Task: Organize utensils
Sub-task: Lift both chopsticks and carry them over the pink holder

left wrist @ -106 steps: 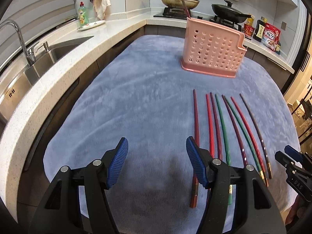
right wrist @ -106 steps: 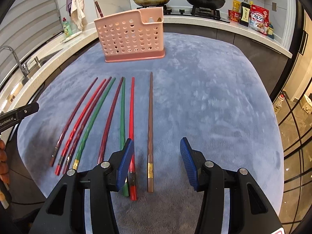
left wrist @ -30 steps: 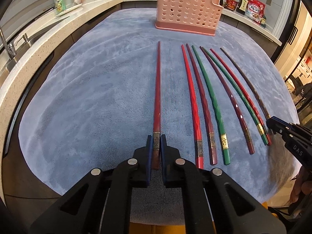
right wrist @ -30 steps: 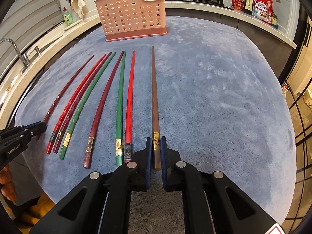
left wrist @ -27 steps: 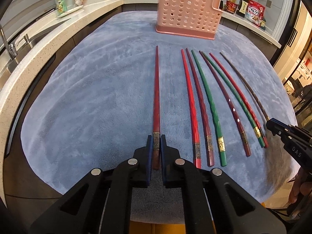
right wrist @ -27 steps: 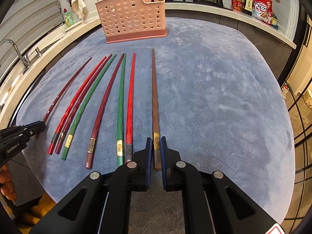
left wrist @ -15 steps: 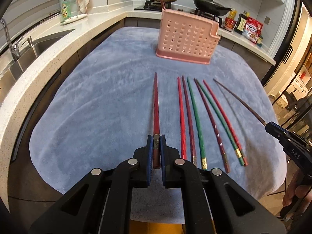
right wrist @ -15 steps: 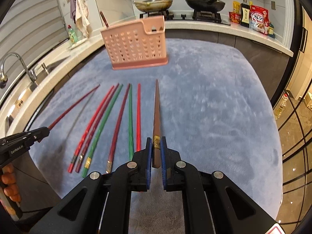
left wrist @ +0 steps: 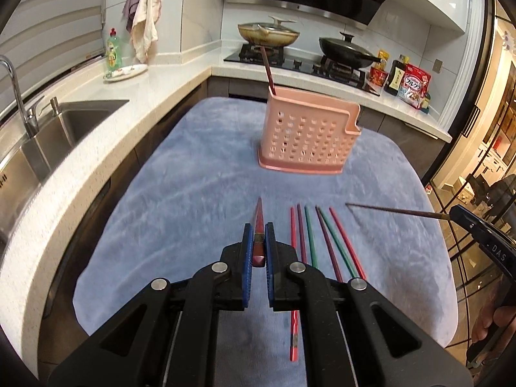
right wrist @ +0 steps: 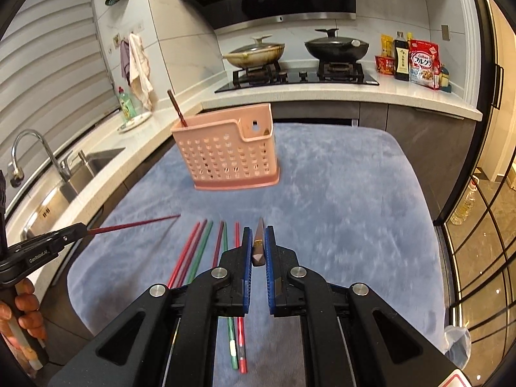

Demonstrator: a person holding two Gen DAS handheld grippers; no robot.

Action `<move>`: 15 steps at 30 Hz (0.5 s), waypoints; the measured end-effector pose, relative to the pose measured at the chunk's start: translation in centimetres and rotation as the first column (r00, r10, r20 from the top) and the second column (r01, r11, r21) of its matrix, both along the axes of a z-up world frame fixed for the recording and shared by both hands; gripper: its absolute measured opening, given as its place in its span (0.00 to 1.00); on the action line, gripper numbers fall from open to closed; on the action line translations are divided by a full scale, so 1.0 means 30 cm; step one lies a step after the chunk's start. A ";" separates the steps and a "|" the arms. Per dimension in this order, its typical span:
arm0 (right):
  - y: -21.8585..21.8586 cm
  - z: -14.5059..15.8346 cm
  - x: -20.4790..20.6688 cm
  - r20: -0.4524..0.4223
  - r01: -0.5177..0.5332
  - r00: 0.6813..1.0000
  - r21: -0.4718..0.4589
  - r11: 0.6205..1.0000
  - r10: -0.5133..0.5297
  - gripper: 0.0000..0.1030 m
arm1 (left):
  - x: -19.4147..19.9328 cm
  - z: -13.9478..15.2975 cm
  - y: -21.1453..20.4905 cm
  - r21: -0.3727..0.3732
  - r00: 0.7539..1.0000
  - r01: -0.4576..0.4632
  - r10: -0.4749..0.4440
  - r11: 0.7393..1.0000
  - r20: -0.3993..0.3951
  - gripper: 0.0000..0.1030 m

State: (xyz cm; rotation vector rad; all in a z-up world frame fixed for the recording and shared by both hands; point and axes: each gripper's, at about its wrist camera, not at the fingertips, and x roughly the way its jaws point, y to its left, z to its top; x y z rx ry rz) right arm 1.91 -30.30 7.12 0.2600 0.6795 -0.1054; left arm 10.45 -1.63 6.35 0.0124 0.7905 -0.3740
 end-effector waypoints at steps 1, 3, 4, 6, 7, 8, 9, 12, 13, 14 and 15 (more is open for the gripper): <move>-0.004 0.010 0.004 0.007 0.002 1.000 0.000 1.000 -0.002 0.07 | 0.011 0.012 0.002 -0.004 1.000 -0.003 0.003 1.000 0.007 0.07; -0.014 0.034 0.017 0.023 0.009 1.000 0.000 1.000 -0.009 0.07 | 0.036 0.039 -0.006 -0.007 1.000 -0.008 0.008 1.000 0.024 0.07; -0.022 0.049 0.028 0.033 0.011 0.999 -0.001 1.000 -0.011 0.07 | 0.043 0.047 -0.007 -0.008 1.000 -0.009 0.009 1.000 0.030 0.07; -0.031 0.069 0.041 0.047 0.015 0.999 -0.003 1.000 -0.015 0.07 | 0.062 0.069 -0.014 -0.004 0.999 -0.013 0.013 1.000 0.050 0.07; -0.036 0.076 0.047 0.052 0.017 0.999 -0.003 1.000 -0.017 0.07 | 0.075 0.083 -0.018 -0.004 0.998 -0.015 0.015 1.000 0.058 0.07; -0.040 0.086 0.054 0.058 0.018 0.998 -0.002 1.000 -0.018 0.07 | 0.087 0.095 -0.020 -0.004 0.998 -0.017 0.017 1.000 0.065 0.07; -0.047 0.098 0.063 0.065 0.020 0.998 -0.001 1.000 -0.020 0.07 | 0.095 0.107 -0.024 -0.002 0.997 -0.019 0.019 1.000 0.073 0.07; -0.063 0.125 0.081 0.082 0.024 0.996 0.002 1.000 -0.024 0.07 | 0.122 0.151 -0.034 -0.005 0.995 -0.023 0.023 1.000 0.100 0.07; -0.071 0.140 0.091 0.091 0.027 0.995 0.004 1.000 -0.027 0.07 | 0.130 0.164 -0.035 -0.006 0.994 -0.024 0.024 1.000 0.109 0.07; -0.074 0.149 0.099 0.097 0.030 0.995 0.005 1.000 -0.030 0.07 | 0.142 0.183 -0.039 -0.008 0.992 -0.026 0.027 1.000 0.122 0.07; -0.082 0.166 0.108 0.108 0.033 0.994 0.009 0.999 -0.033 0.07 | 0.155 0.201 -0.043 -0.011 0.991 -0.027 0.028 1.000 0.132 0.07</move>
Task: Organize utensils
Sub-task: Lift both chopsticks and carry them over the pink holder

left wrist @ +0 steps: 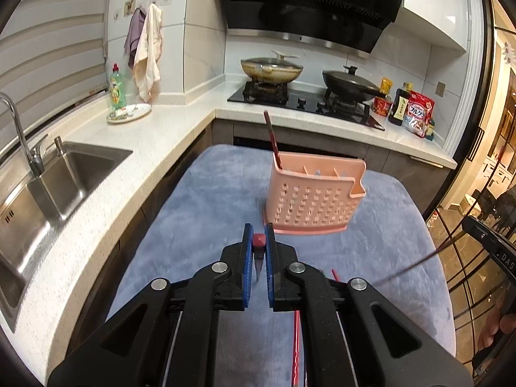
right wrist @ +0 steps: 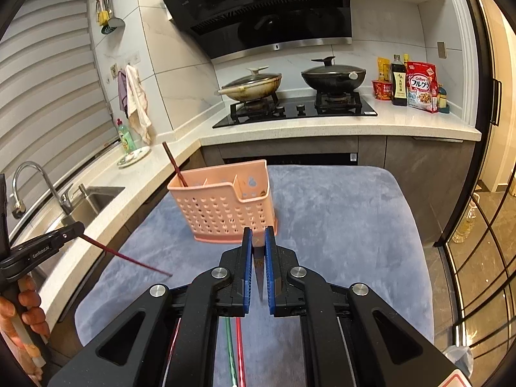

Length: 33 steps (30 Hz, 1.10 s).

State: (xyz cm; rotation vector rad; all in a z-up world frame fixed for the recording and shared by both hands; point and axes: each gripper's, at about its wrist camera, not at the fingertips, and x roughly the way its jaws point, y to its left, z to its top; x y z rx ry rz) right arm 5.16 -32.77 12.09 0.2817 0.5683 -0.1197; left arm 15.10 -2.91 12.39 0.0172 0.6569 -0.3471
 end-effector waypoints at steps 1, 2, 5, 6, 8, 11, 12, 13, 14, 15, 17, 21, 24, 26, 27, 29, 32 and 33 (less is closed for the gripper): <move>-0.003 0.012 0.005 0.008 0.002 1.000 0.002 1.000 -0.002 0.07 | 0.012 0.019 -0.005 -0.005 1.000 0.002 -0.002 1.000 0.011 0.07; -0.007 0.025 0.011 0.018 0.004 1.000 0.005 1.000 -0.004 0.07 | 0.021 0.034 -0.007 -0.008 1.000 0.003 -0.003 1.000 0.019 0.07; -0.024 0.072 0.036 0.049 0.007 0.999 0.017 1.000 -0.008 0.07 | 0.053 0.085 -0.020 -0.016 0.999 0.010 -0.010 1.000 0.046 0.07; -0.030 0.090 0.048 0.061 0.004 0.998 0.023 1.000 -0.006 0.07 | 0.065 0.106 -0.026 -0.023 0.998 0.015 -0.014 1.000 0.054 0.07; -0.037 0.120 0.066 0.081 0.002 0.997 0.031 1.000 -0.004 0.07 | 0.082 0.144 -0.036 -0.037 0.997 0.023 -0.020 0.999 0.072 0.07; -0.044 0.178 0.107 0.124 -0.003 0.992 0.046 0.999 -0.003 0.07 | 0.110 0.213 -0.052 -0.064 0.994 0.027 -0.020 0.998 0.108 0.07; -0.047 0.200 0.124 0.142 -0.004 0.990 0.052 0.999 -0.004 0.07 | 0.120 0.233 -0.058 -0.071 0.993 0.028 -0.019 0.997 0.118 0.07; -0.049 0.216 0.138 0.157 -0.005 0.988 0.058 0.998 -0.004 0.07 | 0.131 0.255 -0.064 -0.077 0.991 0.028 -0.018 0.997 0.129 0.07; -0.051 0.235 0.153 0.174 -0.006 0.985 0.063 0.998 -0.005 0.07 | 0.145 0.285 -0.075 -0.082 0.989 0.027 -0.014 0.996 0.146 0.07; -0.053 0.259 0.177 0.196 -0.005 0.981 0.065 0.998 -0.008 0.07 | 0.159 0.311 -0.084 -0.088 0.987 0.025 -0.011 0.996 0.161 0.07; -0.056 0.300 0.216 0.225 -0.003 0.974 0.067 0.998 -0.012 0.07 | 0.191 0.360 -0.100 -0.105 0.982 0.025 -0.005 0.994 0.187 0.07; -0.060 0.370 0.308 0.276 0.005 0.961 0.068 0.998 -0.023 0.07 | 0.254 0.439 -0.138 -0.127 0.972 0.021 0.010 0.992 0.235 0.07; -0.058 0.403 0.377 0.290 0.006 0.957 0.070 0.998 -0.026 0.07 | 0.299 0.478 -0.162 -0.146 0.965 0.026 0.013 0.989 0.260 0.07; -0.056 0.412 0.419 0.296 0.005 0.955 0.073 0.997 -0.026 0.07 | 0.335 0.488 -0.184 -0.151 0.963 0.030 0.012 0.988 0.269 0.07; -0.052 0.414 0.434 0.299 0.004 0.954 0.074 0.997 -0.025 0.07 | 0.347 0.486 -0.189 -0.150 0.963 0.029 0.013 0.988 0.269 0.07; -0.041 0.415 0.477 0.303 0.004 0.953 0.065 0.998 -0.024 0.07 | 0.377 0.473 -0.207 -0.147 0.963 0.025 0.015 0.989 0.268 0.07; -0.021 0.390 0.534 0.294 0.006 0.955 0.048 0.999 -0.020 0.07 | 0.418 0.434 -0.230 -0.143 0.968 0.027 0.010 0.989 0.250 0.07; -0.017 0.368 0.557 0.283 0.004 0.959 0.049 0.999 -0.018 0.07 | 0.432 0.409 -0.235 -0.143 0.970 0.026 0.009 0.989 0.244 0.07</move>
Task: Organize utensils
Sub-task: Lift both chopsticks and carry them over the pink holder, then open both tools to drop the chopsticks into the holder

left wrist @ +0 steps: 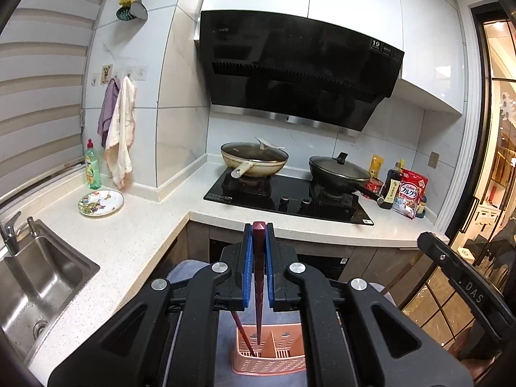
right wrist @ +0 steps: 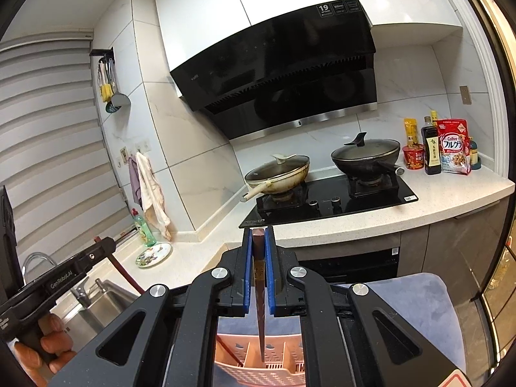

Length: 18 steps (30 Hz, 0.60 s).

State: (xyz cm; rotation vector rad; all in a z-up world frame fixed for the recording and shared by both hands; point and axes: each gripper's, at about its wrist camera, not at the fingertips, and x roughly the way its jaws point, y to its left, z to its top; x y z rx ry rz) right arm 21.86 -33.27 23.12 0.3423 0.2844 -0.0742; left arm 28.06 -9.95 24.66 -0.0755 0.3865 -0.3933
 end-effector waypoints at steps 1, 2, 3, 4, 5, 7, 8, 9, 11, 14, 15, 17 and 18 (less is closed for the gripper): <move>0.003 -0.017 0.012 -0.010 -0.004 1.000 0.004 1.000 0.004 0.07 | 0.007 -0.014 -0.002 0.001 1.000 0.000 0.000 1.000 -0.002 0.07; 0.005 -0.039 0.028 -0.024 -0.008 1.000 0.010 1.000 0.008 0.07 | 0.019 -0.037 -0.008 0.004 1.000 -0.002 0.002 1.000 -0.005 0.07; 0.006 -0.070 0.044 -0.040 -0.013 0.999 0.018 1.000 0.013 0.07 | 0.029 -0.058 -0.011 0.006 1.000 -0.005 0.005 1.000 -0.009 0.07; 0.008 -0.093 0.054 -0.050 -0.016 0.999 0.021 1.000 0.017 0.07 | 0.039 -0.078 -0.014 0.009 1.000 -0.007 0.007 1.000 -0.017 0.07; 0.010 -0.121 0.064 -0.066 -0.018 0.998 0.023 1.000 0.020 0.07 | 0.053 -0.105 -0.015 0.011 0.999 -0.008 0.008 1.000 -0.032 0.07; 0.015 -0.168 0.077 -0.093 -0.025 0.995 0.026 0.999 0.028 0.07 | 0.074 -0.154 -0.015 0.012 0.998 -0.007 0.008 1.000 -0.064 0.07; 0.017 -0.194 0.082 -0.107 -0.028 0.994 0.027 0.999 0.031 0.07 | 0.084 -0.172 -0.014 0.012 0.997 -0.007 0.008 1.000 -0.077 0.07; 0.022 -0.218 0.086 -0.121 -0.031 0.992 0.026 0.999 0.034 0.07 | 0.089 -0.188 -0.014 0.014 0.996 -0.008 0.009 1.000 -0.088 0.07; 0.030 -0.251 0.093 -0.141 -0.036 0.989 0.024 0.999 0.039 0.07 | 0.095 -0.221 -0.014 0.024 0.994 -0.011 0.014 1.000 -0.108 0.07; 0.035 -0.292 0.100 -0.165 -0.036 0.986 0.026 0.999 0.040 0.07 | 0.097 -0.252 -0.015 0.032 0.991 -0.014 0.018 0.999 -0.129 0.07; 0.033 -0.304 0.101 -0.172 -0.035 0.984 0.033 0.999 0.040 0.07 | 0.096 -0.260 -0.015 0.034 0.991 -0.015 0.019 0.999 -0.136 0.07; 0.027 -0.321 0.100 -0.181 -0.034 0.983 0.050 0.998 0.043 0.08 | 0.096 -0.270 -0.014 0.031 0.989 -0.013 0.017 0.999 -0.149 0.07; 0.025 -0.324 0.099 -0.184 -0.035 0.982 0.054 0.998 0.044 0.11 | 0.094 -0.275 -0.012 0.031 0.988 -0.016 0.021 0.999 -0.152 0.07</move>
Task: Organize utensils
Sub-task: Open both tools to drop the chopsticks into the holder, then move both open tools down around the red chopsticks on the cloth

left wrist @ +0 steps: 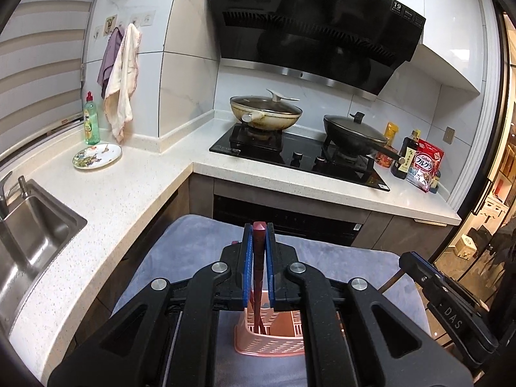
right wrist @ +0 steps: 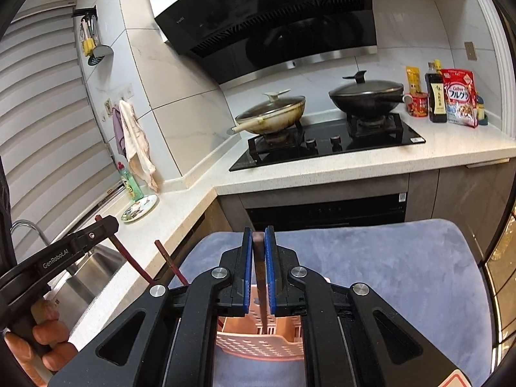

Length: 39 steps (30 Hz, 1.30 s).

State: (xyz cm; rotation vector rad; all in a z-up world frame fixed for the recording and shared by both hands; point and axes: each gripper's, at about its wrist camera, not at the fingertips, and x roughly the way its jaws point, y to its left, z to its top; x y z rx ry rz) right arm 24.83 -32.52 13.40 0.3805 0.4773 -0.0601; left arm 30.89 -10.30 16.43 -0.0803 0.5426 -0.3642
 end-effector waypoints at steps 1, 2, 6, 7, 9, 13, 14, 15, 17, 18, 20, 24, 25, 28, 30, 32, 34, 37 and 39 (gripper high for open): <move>-0.001 -0.004 -0.005 -0.001 0.004 1.000 0.000 1.000 -0.004 0.13 | -0.003 -0.004 -0.001 0.003 1.000 -0.003 0.003 1.000 -0.003 0.07; -0.002 -0.005 -0.011 0.000 0.007 1.000 -0.002 1.000 -0.007 0.13 | -0.005 -0.007 0.000 0.005 1.000 -0.005 0.005 1.000 -0.007 0.08; -0.005 0.007 -0.037 0.004 0.017 1.000 -0.015 1.000 -0.017 0.16 | -0.023 -0.010 0.003 0.015 1.000 -0.025 0.025 1.000 -0.002 0.17; -0.002 0.014 -0.044 0.008 0.020 1.000 -0.018 1.000 -0.020 0.21 | -0.032 -0.007 0.006 0.020 0.999 -0.037 0.037 0.999 0.000 0.28; 0.000 0.037 -0.077 0.031 0.030 0.999 -0.027 0.999 -0.029 0.31 | -0.048 -0.002 0.013 0.020 0.999 -0.048 0.048 0.999 0.009 0.38; 0.002 0.079 -0.156 0.064 0.037 0.997 -0.040 0.999 -0.034 0.46 | -0.100 0.010 0.031 0.033 0.998 -0.060 0.059 0.998 0.026 0.45; 0.004 0.084 -0.176 0.065 0.036 0.997 -0.044 0.998 -0.033 0.47 | -0.115 0.012 0.035 0.043 0.997 -0.065 0.063 0.997 0.033 0.46; 0.006 0.086 -0.192 0.065 0.035 0.997 -0.048 0.998 -0.032 0.47 | -0.134 0.013 0.040 0.053 0.996 -0.077 0.074 0.996 0.045 0.48; 0.014 0.085 -0.239 0.057 0.035 0.998 -0.066 0.997 -0.031 0.49 | -0.169 0.012 0.057 0.062 0.994 -0.093 0.089 0.994 0.061 0.55; 0.019 0.083 -0.256 0.053 0.031 0.998 -0.074 0.997 -0.027 0.50 | -0.185 0.009 0.065 0.064 0.994 -0.094 0.090 0.994 0.062 0.55; 0.031 0.073 -0.300 0.040 0.028 0.999 -0.098 0.995 -0.024 0.50 | -0.222 -0.002 0.083 0.067 0.994 -0.094 0.090 0.993 0.059 0.55; 0.065 0.036 -0.385 0.001 0.009 1.000 -0.145 0.989 -0.009 0.50 | -0.284 -0.035 0.120 0.072 0.995 -0.095 0.093 0.993 0.040 0.55; 0.072 0.025 -0.400 -0.010 0.003 1.000 -0.151 0.989 -0.005 0.50 | -0.304 -0.048 0.130 0.081 0.995 -0.096 0.093 0.992 0.036 0.55; 0.087 -0.021 -0.454 -0.046 -0.016 0.999 -0.146 0.989 0.009 0.53 | -0.345 -0.079 0.152 0.095 0.995 -0.100 0.099 0.990 0.021 0.55; 0.093 -0.058 -0.487 -0.074 -0.023 0.997 -0.133 0.991 0.014 0.54 | -0.378 -0.108 0.172 0.099 0.996 -0.094 0.094 0.991 0.005 0.55; 0.101 -0.112 -0.526 -0.114 -0.033 0.993 -0.120 0.992 0.019 0.54 | -0.411 -0.142 0.184 0.114 0.996 -0.089 0.090 0.989 -0.009 0.55; 0.108 -0.165 -0.559 -0.153 -0.044 0.988 -0.110 0.993 0.027 0.54 | -0.442 -0.176 0.192 0.127 0.996 -0.078 0.082 0.989 -0.025 0.55; 0.127 -0.251 -0.608 -0.215 -0.057 0.976 -0.099 0.993 0.035 0.54 | -0.488 -0.243 0.207 0.147 0.996 -0.060 0.069 0.987 -0.061 0.55; 0.142 -0.308 -0.644 -0.255 -0.061 0.966 -0.107 0.992 0.032 0.54 | -0.517 -0.282 0.214 0.156 0.994 -0.052 0.065 0.986 -0.083 0.55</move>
